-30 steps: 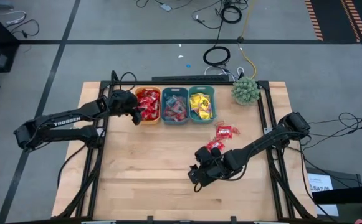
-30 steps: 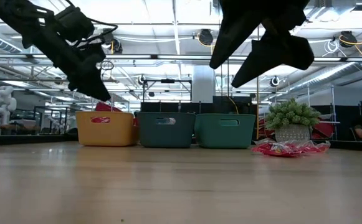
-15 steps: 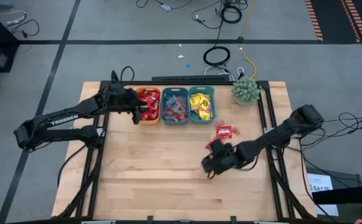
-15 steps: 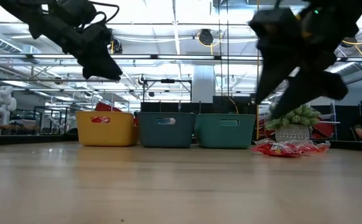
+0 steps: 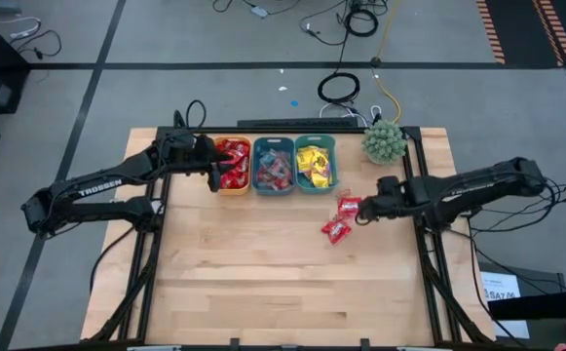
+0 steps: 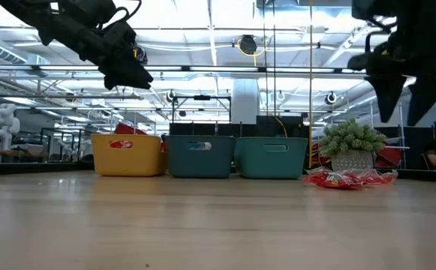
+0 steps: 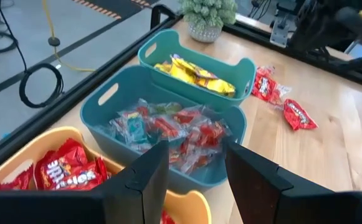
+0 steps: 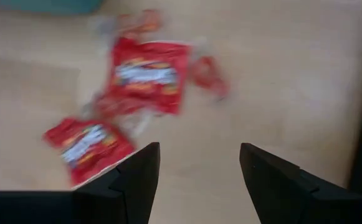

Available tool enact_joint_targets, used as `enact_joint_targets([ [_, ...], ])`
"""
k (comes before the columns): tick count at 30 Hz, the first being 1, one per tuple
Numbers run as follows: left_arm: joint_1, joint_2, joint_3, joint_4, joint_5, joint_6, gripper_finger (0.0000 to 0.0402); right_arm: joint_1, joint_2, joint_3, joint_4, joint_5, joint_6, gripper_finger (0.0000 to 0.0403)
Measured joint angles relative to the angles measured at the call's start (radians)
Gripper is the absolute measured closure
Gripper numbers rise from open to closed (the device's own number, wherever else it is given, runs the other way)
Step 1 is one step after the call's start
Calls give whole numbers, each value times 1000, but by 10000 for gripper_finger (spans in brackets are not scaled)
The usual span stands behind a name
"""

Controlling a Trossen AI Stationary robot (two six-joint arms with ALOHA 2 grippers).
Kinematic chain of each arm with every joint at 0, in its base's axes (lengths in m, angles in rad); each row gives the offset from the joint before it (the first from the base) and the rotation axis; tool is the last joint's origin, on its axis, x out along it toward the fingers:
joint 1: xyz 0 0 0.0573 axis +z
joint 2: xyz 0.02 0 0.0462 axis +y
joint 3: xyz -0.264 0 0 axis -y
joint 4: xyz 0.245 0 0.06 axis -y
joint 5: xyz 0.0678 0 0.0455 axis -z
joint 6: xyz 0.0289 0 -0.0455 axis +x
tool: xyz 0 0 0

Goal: Sort candy
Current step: Put the transparent red gummy into the blue bin

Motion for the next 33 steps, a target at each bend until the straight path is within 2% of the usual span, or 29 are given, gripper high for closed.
enact_joint_targets([
  [3,0,0,0,14,0,0,237,-73,-3,0,-48,-21,-30,190],
  [10,0,0,0,43,0,0,237,-248,64,-1,21,-46,-265,190],
  [14,0,0,0,48,0,0,237,-346,128,-28,80,-135,-397,190],
  [17,0,0,0,48,0,-2,237,-395,178,-65,144,-181,-463,190],
  [23,0,0,0,48,1,-2,237,-434,273,-146,257,-205,-527,195],
  [28,0,0,0,47,3,-2,237,-434,315,-183,358,-242,-539,236],
  [33,0,0,0,47,5,-2,237,-434,306,-183,376,-246,-546,322],
])
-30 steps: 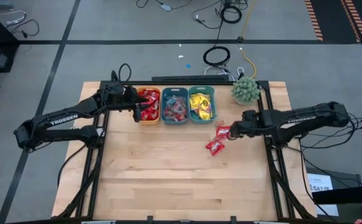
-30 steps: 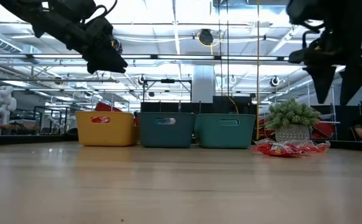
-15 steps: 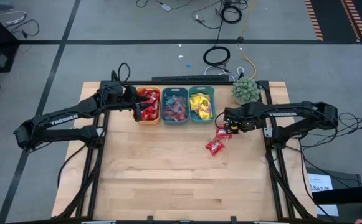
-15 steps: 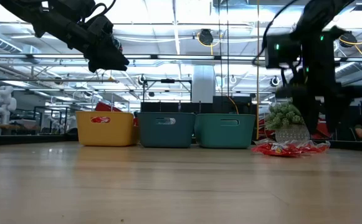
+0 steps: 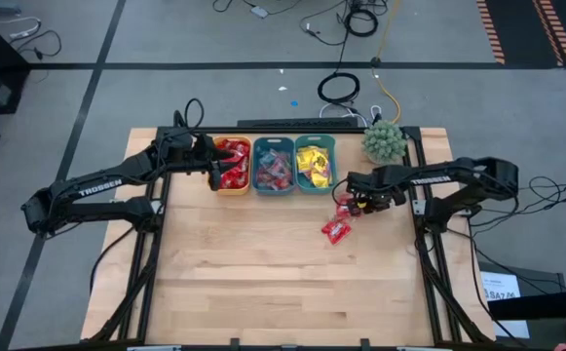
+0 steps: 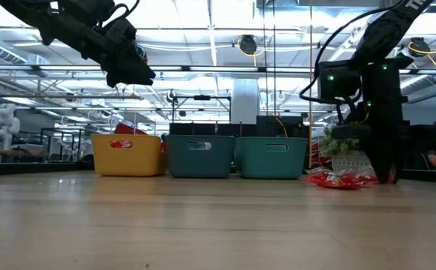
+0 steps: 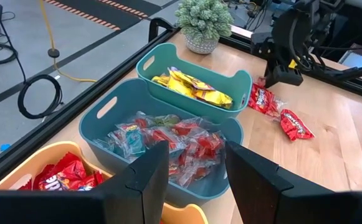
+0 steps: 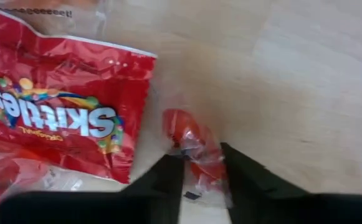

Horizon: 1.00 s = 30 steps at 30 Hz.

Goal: Sort candy
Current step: Put the transparent red gummy into the blue bin

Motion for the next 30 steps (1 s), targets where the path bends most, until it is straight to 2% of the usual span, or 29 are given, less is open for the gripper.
enact_joint_targets([
  [4,0,0,0,0,0,0,237,5,-60,2,-70,0,4,388],
  [11,0,0,0,1,1,0,237,26,-213,155,-333,46,77,388],
  [14,0,0,0,2,1,0,237,57,-247,281,-300,107,103,394],
  [17,0,0,0,3,1,1,237,81,-236,421,-190,190,80,397],
  [22,0,0,0,4,-5,1,237,79,-99,673,-69,217,-63,399],
  [30,0,0,0,3,-6,1,237,28,323,1136,-74,208,-334,396],
])
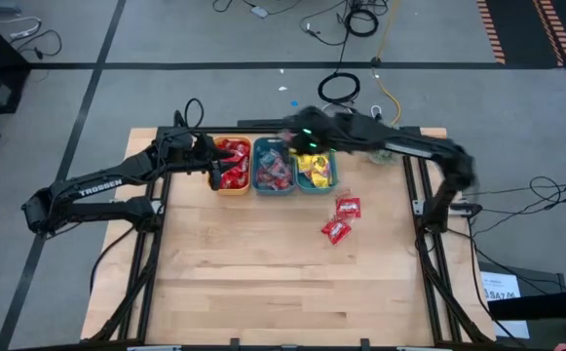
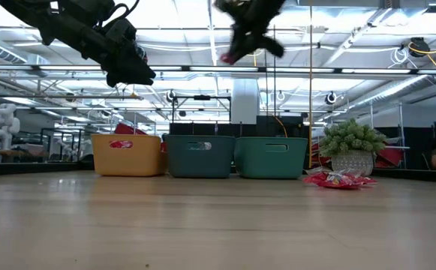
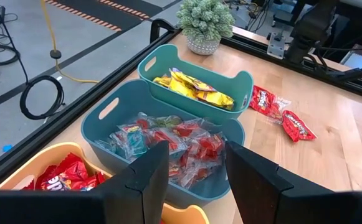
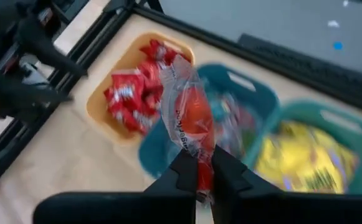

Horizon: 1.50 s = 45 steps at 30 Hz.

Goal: Sort candy
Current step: Put the transparent red gummy into the blue bin, then put the red candy into the yellow bin

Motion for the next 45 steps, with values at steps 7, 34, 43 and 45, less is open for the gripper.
enact_joint_targets([
  [7,0,0,0,-3,-1,-6,237,-56,316,302,-40,-68,-105,368],
  [34,0,0,0,20,128,-129,237,-86,398,401,-437,-109,-136,161],
  [43,0,0,0,6,113,-130,183,47,277,401,-724,126,-35,164],
  [45,0,0,0,7,113,-130,178,98,237,378,-726,157,12,164],
])
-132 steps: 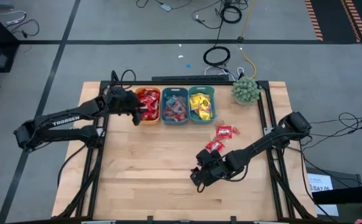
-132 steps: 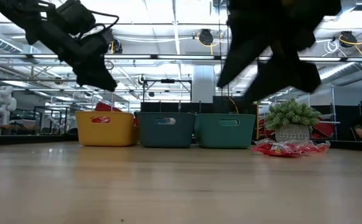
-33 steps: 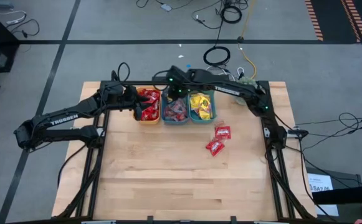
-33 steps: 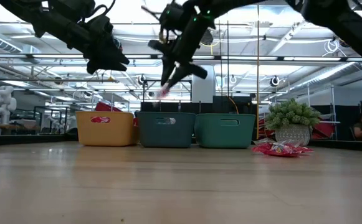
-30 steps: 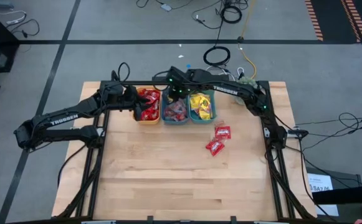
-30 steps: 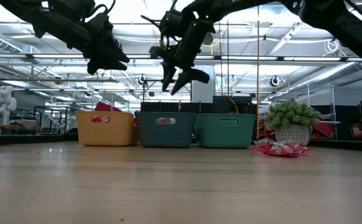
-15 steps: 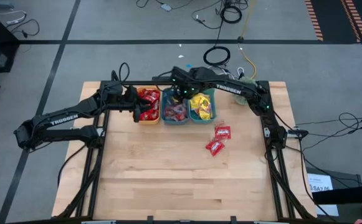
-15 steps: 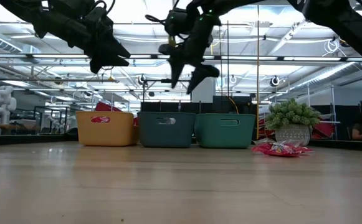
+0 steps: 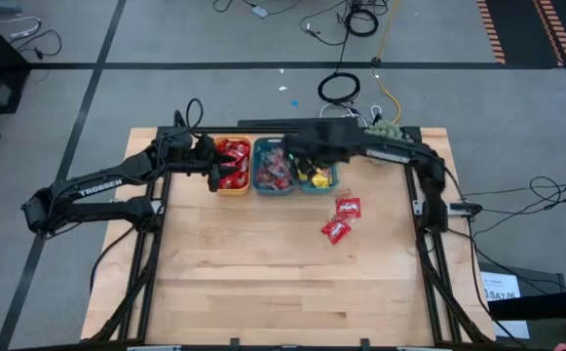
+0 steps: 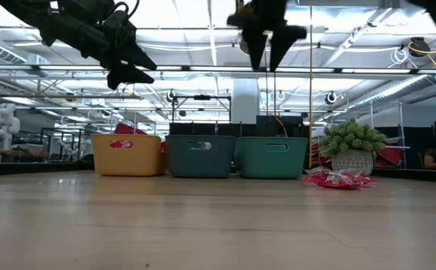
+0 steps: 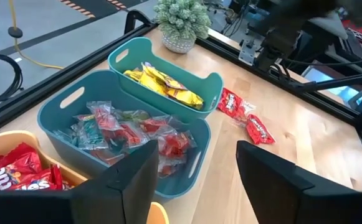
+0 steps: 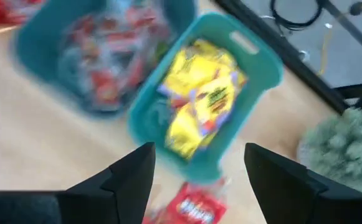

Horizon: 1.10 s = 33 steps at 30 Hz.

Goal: Sort candy
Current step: Put the red candy into the yellow bin

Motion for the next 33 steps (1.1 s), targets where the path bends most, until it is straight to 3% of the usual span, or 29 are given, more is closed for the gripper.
enact_joint_targets([
  [5,0,0,0,-6,-1,0,176,161,-157,-181,2,9,172,165],
  [12,-5,1,0,-3,34,48,175,434,-501,-706,264,-1,573,165],
  [16,-99,14,0,87,24,106,175,565,-680,-975,410,4,804,165],
  [19,-203,61,0,208,-99,103,175,633,-775,-1118,450,20,935,165],
  [25,-385,273,52,389,-304,53,175,714,-893,-1284,456,26,996,165],
  [28,-465,436,150,386,-397,59,175,739,-940,-1314,452,8,946,165],
  [33,-563,752,365,385,-456,125,175,775,-1004,-1318,375,-4,894,165],
])
